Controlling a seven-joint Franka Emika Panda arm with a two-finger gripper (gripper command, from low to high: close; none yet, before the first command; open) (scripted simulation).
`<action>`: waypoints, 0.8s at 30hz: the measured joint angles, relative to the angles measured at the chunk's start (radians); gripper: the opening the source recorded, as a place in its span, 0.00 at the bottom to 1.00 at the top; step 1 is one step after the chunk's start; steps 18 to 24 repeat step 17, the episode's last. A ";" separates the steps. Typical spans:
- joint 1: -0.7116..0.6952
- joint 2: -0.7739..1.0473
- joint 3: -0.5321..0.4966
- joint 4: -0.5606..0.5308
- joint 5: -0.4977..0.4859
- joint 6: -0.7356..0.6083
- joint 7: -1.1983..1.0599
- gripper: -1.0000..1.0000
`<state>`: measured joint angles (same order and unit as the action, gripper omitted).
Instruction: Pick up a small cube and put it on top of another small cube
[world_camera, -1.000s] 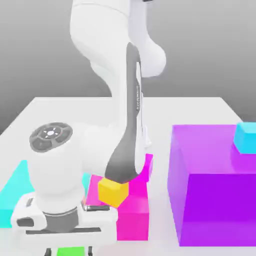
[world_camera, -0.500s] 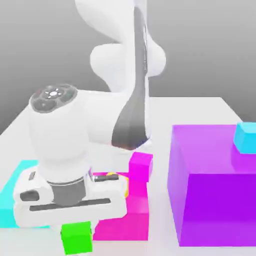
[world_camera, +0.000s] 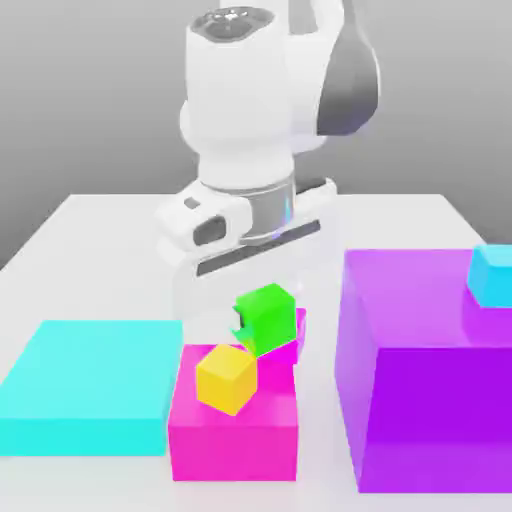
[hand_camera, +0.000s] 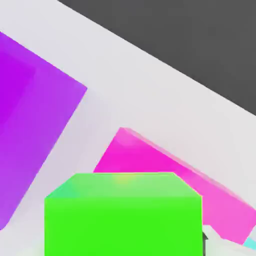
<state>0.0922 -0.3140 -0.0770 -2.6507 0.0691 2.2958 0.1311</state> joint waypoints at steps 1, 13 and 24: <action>0.004 -0.036 0.006 -0.025 -0.007 -0.008 -0.010 0.00; 0.026 -0.205 0.071 -0.288 -0.069 0.122 -0.072 0.00; 0.024 -0.154 0.072 -0.310 -0.069 0.195 -0.073 1.00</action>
